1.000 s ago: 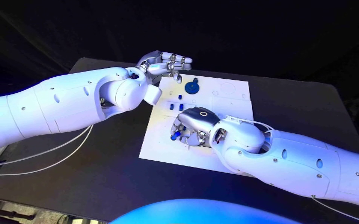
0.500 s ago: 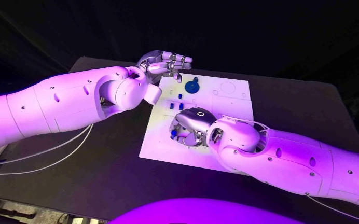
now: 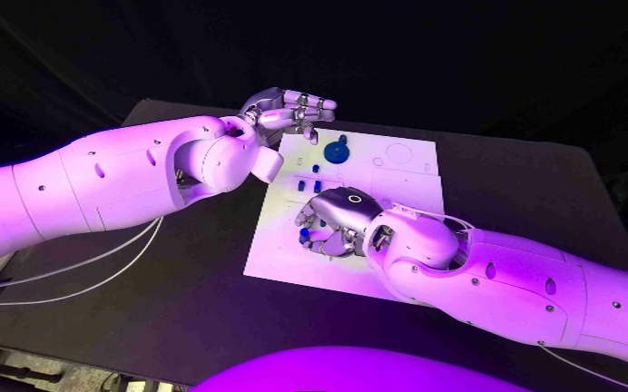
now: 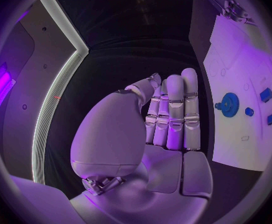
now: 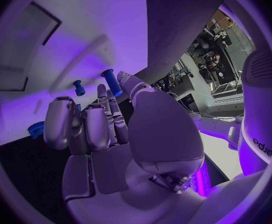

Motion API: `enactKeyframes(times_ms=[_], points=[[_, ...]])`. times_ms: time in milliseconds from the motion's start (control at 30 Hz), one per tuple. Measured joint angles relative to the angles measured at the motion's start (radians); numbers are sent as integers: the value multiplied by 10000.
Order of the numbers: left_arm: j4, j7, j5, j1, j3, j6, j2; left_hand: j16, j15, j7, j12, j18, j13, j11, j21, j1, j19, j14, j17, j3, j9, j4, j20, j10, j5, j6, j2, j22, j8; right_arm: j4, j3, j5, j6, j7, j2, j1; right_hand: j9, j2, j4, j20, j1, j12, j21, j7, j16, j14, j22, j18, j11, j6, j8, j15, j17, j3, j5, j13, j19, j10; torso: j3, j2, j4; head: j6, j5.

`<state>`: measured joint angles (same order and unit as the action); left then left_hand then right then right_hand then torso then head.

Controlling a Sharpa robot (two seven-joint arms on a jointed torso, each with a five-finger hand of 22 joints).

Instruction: Assemble the parts on the task board

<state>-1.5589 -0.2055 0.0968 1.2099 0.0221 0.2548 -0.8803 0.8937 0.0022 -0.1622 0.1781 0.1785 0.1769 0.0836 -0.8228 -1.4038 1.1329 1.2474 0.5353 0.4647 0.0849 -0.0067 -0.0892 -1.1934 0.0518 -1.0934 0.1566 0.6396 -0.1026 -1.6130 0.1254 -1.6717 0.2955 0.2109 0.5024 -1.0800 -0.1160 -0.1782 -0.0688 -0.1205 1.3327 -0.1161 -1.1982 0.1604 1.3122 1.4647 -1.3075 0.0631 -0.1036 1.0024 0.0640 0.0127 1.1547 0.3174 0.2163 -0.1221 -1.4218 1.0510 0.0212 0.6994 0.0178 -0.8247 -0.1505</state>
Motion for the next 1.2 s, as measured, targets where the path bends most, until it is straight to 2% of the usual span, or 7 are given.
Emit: enactKeyframes(times_ms=[233,433,633,733,867,933,1200], points=[[19,5,0,-2,-5,-4,-5,0,0,0,0,0,0,0,0,0,0,0,0,0,0,0,0,0,0,0,0,0,0,-558,-45,-27,760,67,605,4,102,-25,-98,11,-97,-328,699,-178,-285,0,1,64,10,-558,0,0,-455,-1277,-176,20,150,-500,-4,-5,8,32,42],[30,8,0,-4,-21,-7,-28,0,0,0,0,1,0,0,0,0,0,0,0,0,1,0,0,0,0,0,0,0,0,-1568,-173,448,1193,15,2089,-391,-25,329,-397,68,-189,-1114,543,-8,-310,0,1,64,93,-138,248,0,-449,-2037,-176,-207,114,150,-5,-22,34,102,254],[23,13,-2,-8,-45,-8,-108,0,0,0,51,0,13,35,0,0,0,0,-14,-29,-11,-29,0,35,0,0,0,-19,-51,-2317,-227,1767,1290,95,4111,-869,-278,618,-843,392,-464,-3050,-1076,-485,347,6,-5,40,684,719,742,-478,436,-2483,-30,-1367,-443,2533,-1,-64,125,150,534],[9,14,-2,-6,-54,-7,-146,0,0,0,52,0,13,36,0,0,0,0,-13,-29,-11,-29,0,37,0,0,0,-19,-51,-2675,-197,2216,1269,295,4926,-926,-521,662,-1248,649,-791,-6772,-1891,-656,928,1,-6,-180,927,889,950,-614,1280,-3090,611,-5253,-435,3023,4,-82,196,195,662],[3,14,-5,-10,-71,-7,-190,0,0,0,52,-1,13,37,0,0,0,0,-13,-29,-10,-29,0,36,0,0,0,-19,-51,-3055,-140,2369,1237,703,5668,-791,-893,726,-1719,675,-799,-10363,-2407,-658,1367,19,-6,-180,970,891,1245,-632,1533,-3819,680,-9232,-443,3003,3,-83,302,244,755],[-2,14,-6,-16,-75,-7,-198,0,0,0,52,-1,13,36,0,0,0,0,-13,-29,-10,-29,0,37,0,0,0,-19,-51,-3181,-109,2354,1229,974,5863,-619,-1109,780,-1969,675,-744,-11292,-2600,-696,1510,18,-6,-335,891,854,1395,-632,1535,-4131,680,-10355,-443,3092,-8,-83,343,252,782],[-16,14,-12,-27,-87,-14,-205,0,0,0,51,-1,12,36,0,0,0,0,-13,-29,-10,-29,0,36,0,0,0,-19,-51,-3218,-86,2012,1247,1947,5728,-98,-1470,964,-2192,675,-825,-12289,-2986,-694,1769,19,-5,-335,912,778,1561,-631,1535,-4530,1149,-11626,-443,3498,-38,-86,463,226,856]])
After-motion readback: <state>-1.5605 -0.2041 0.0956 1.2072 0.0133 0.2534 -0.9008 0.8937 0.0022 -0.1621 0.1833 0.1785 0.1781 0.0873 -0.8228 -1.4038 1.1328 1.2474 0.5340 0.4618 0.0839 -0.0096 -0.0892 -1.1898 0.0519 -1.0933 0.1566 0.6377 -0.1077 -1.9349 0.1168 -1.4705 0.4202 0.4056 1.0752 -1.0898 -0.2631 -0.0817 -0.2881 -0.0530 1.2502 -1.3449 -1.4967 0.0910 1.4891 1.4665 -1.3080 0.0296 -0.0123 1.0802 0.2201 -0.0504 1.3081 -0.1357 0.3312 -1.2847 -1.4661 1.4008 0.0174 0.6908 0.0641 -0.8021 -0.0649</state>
